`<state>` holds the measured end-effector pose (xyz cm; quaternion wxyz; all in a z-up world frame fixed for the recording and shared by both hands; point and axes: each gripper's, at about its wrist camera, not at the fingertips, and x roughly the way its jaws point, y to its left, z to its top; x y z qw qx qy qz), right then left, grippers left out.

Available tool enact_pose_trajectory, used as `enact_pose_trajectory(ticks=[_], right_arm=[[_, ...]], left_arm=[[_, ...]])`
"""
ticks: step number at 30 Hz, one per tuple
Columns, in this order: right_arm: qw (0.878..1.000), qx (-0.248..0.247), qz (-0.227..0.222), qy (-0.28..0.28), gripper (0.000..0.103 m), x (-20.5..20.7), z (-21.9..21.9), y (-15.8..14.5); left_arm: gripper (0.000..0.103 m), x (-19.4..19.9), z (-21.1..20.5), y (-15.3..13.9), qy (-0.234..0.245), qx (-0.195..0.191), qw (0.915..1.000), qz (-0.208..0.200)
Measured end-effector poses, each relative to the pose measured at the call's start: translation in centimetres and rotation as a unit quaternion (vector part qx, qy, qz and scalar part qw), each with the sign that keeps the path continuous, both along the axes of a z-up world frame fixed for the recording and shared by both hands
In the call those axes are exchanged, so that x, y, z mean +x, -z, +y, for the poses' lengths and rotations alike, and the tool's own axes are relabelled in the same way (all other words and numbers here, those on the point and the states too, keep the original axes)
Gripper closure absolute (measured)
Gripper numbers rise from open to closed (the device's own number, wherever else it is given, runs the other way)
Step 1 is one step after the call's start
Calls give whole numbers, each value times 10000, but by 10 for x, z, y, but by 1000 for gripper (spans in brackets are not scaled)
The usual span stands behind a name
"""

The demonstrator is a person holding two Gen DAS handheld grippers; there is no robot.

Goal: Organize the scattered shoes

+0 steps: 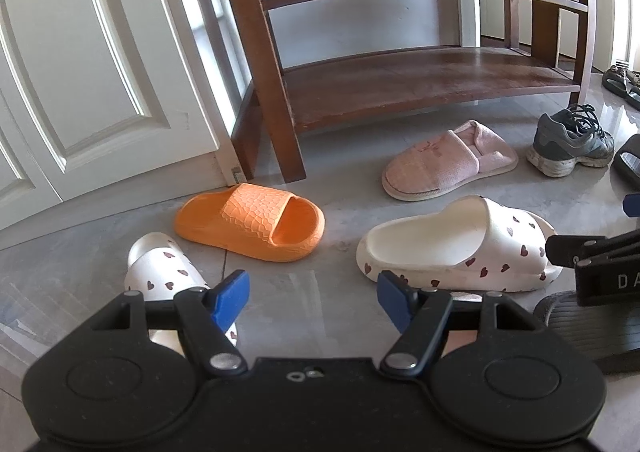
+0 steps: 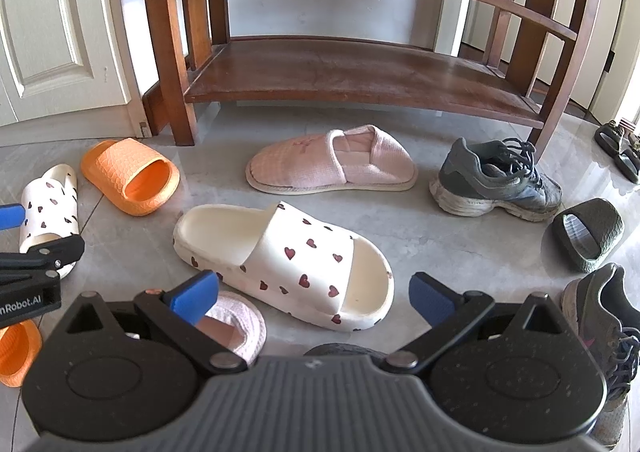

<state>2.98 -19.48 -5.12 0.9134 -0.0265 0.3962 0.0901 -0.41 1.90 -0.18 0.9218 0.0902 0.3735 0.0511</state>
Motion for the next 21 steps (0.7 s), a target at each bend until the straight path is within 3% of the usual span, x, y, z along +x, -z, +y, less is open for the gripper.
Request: enact_pose_trajectory(ticks=[5,8,10,14,21], right_arm=[[10000,2,-26,-54,0,3,3,1],[10000,60,-9,-39,0,1,6,1],[9999,81,-5,-66,0,3,9,3],[9998,63,21,-177,0,5,21,6],[9986,-90,-106,-519,0,7,43,10]], left_arm=[[33,-15,23,-8,101,-156,9993,-317],[33,-31,37,-9,58,32,9978,-653],[33,-47,52,-4,-131,417,9955,-846],[33,-68,79,9,-436,551,9955,-641],[36,-101,106,27,-539,591,9964,-272]])
